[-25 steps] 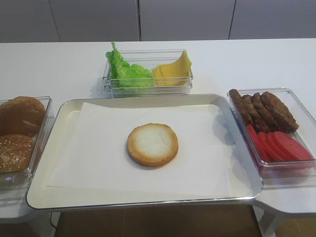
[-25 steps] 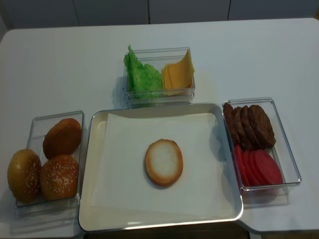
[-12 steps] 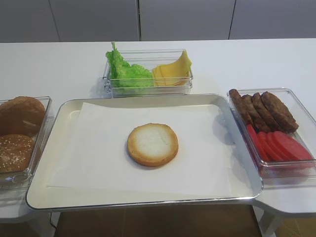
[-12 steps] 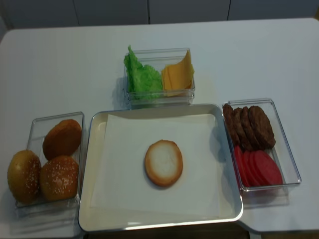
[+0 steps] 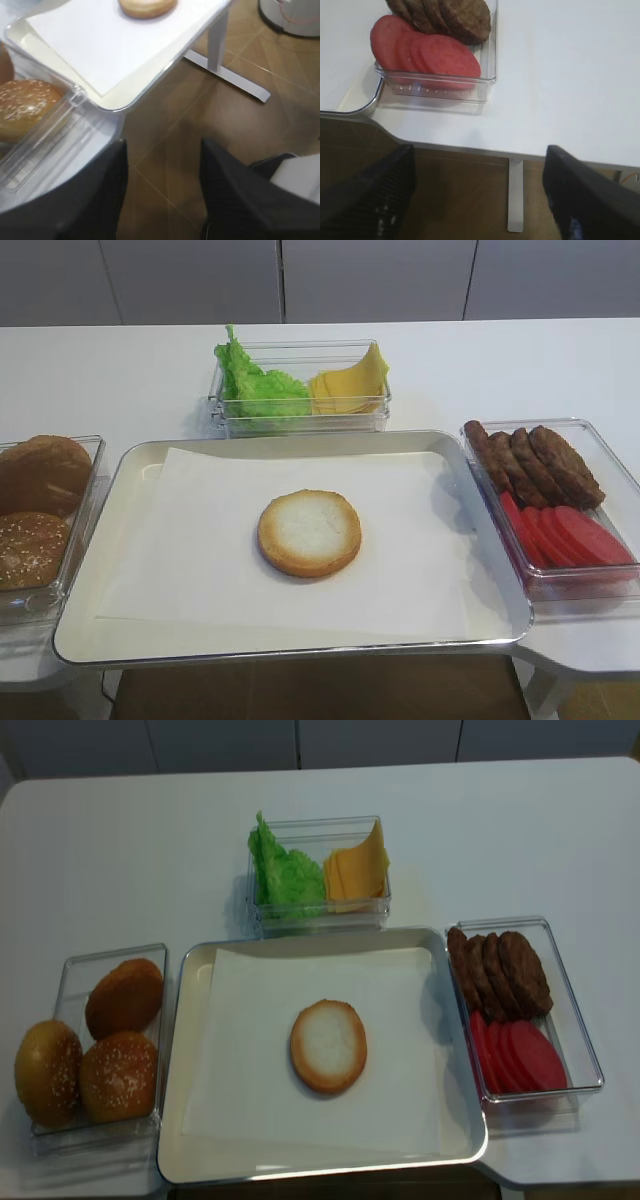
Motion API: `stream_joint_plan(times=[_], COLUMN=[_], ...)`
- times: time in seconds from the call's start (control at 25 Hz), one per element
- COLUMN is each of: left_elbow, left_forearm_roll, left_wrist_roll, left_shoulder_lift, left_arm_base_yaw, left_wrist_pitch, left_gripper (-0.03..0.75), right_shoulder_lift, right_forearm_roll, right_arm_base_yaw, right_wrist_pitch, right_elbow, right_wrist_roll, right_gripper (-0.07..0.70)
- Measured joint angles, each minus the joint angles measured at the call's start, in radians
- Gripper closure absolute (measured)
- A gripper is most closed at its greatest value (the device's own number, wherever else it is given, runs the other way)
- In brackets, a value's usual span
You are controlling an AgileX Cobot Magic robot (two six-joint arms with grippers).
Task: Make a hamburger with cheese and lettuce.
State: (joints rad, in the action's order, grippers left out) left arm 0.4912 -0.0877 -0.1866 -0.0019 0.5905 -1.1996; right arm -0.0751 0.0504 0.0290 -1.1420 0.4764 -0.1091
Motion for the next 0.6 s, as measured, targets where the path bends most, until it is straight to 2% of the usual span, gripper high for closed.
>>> stream_joint_plan(times=[0.24,0.6], left_elbow=[-0.002,-0.004], left_forearm_roll=[0.110,0.123], left_wrist_roll=[0.161,0.187], left_shoulder_lift=[-0.014,-0.014], left_arm_base_yaw=[0.000,0.000], left_wrist_pitch=[0.007,0.011], left_gripper=[0.363,0.363], right_shoulder_lift=[0.000,0.000], right_forearm_roll=[0.002,0.002], right_arm_base_yaw=[0.000,0.000], right_wrist_pitch=[0.000,0.000], right_elbow=[0.000,0.000], right_wrist_roll=[0.000,0.000], right_gripper=[0.013,0.013])
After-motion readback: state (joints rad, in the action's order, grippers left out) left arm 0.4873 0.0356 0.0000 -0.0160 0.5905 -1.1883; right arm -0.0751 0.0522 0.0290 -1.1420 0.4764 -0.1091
